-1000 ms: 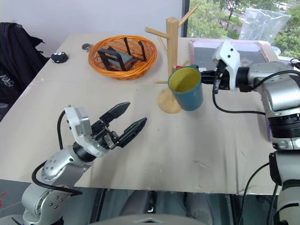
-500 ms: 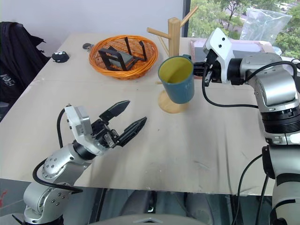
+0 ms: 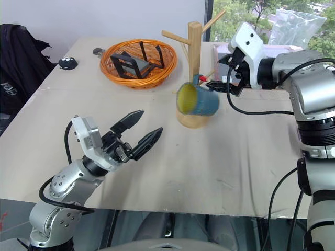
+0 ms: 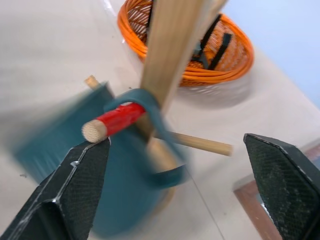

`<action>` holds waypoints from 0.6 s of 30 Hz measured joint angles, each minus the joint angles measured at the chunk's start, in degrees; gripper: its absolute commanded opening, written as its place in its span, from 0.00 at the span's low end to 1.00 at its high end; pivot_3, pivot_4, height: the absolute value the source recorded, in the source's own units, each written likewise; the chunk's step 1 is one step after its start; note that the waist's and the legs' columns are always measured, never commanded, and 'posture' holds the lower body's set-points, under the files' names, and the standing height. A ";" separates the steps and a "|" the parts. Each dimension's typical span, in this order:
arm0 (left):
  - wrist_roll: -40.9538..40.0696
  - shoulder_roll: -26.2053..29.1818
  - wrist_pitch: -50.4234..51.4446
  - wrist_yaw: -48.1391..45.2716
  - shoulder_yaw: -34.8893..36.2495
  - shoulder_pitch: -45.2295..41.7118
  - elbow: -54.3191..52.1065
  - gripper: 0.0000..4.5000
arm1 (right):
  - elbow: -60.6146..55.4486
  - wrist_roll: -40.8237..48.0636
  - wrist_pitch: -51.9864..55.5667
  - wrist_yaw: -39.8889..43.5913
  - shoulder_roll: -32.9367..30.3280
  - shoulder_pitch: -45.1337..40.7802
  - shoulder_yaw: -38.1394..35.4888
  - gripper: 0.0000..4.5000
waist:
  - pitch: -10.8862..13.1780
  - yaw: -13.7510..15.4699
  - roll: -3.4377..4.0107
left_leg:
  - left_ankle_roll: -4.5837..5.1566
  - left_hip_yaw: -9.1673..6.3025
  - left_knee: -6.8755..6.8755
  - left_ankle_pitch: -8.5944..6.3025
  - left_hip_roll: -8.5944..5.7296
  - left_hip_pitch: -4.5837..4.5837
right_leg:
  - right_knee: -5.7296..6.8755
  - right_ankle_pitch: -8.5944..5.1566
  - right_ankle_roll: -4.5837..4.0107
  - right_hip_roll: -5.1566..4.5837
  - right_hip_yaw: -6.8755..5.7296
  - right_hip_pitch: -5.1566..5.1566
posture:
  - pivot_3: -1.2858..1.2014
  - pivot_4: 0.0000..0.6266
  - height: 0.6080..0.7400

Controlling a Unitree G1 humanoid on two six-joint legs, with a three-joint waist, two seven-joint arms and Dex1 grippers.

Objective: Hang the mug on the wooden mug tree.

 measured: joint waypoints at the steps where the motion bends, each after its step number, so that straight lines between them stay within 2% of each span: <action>1: 0.49 0.10 0.14 0.47 -0.11 0.01 0.00 1.00 | -0.39 1.13 0.79 0.07 -0.76 0.56 -1.70 0.98 | 0.00 0.03 -0.01 | 0.00 0.00 -0.01 0.00 0.00 -0.01 | -0.01 0.00 0.00 0.00 0.00 0.00 | 0.52 0.24 0.98; 4: 2.90 1.15 0.90 2.12 -0.24 1.14 0.10 1.00 | -3.42 5.88 2.95 1.34 -4.13 7.01 -9.18 0.98 | -0.03 0.37 -0.04 | 0.12 -0.07 -0.03 -0.07 0.00 -0.03 | -0.03 0.00 0.00 0.00 -0.07 0.03 | 0.52 0.24 0.98; 7: 5.94 2.70 3.80 4.63 -1.26 2.72 0.76 1.00 | -8.87 9.68 3.40 1.11 -4.36 19.82 -17.03 0.98 | -0.05 0.61 -0.07 | 0.17 -0.09 -0.01 -0.10 0.00 -0.04 | 0.00 0.00 0.00 0.00 -0.08 0.07 | 0.52 0.24 0.98; 10: 9.37 4.32 6.05 5.57 -3.97 2.95 2.47 1.00 | -19.38 11.65 1.73 -4.52 3.42 38.59 -24.93 0.98 | -0.15 0.87 -0.22 | 0.18 -0.17 -0.04 -0.09 0.04 -0.01 | 0.03 -0.01 -0.01 0.09 -0.13 0.08 | 0.52 0.24 0.98; 12: 10.51 4.52 6.28 5.46 -4.75 3.68 2.79 1.00 | -23.76 12.17 0.56 -7.94 8.99 47.91 -26.08 0.98 | -0.11 0.88 -0.08 | 0.16 -0.08 -0.04 -0.08 0.03 0.00 | 0.09 -0.01 0.00 0.08 -0.02 0.04 | 0.52 0.24 0.98; 15: 15.69 6.36 4.54 5.16 -5.78 6.03 6.14 1.00 | -27.98 7.01 -11.71 -12.15 17.49 66.22 -26.19 0.98 | -0.21 1.12 0.03 | 0.16 -0.05 -0.04 -0.08 -0.03 0.23 | 0.08 -0.01 0.02 0.07 0.00 0.18 | 0.52 0.24 0.98; 18: 18.02 6.52 2.66 3.74 -6.06 8.67 10.31 1.00 | -25.77 2.91 -21.67 -12.93 20.96 71.92 -24.89 0.98 | -0.24 0.16 -0.03 | 0.16 0.01 -0.04 -0.08 -0.01 0.35 | 0.09 -0.01 0.02 0.07 0.05 0.22 | 0.52 0.24 0.98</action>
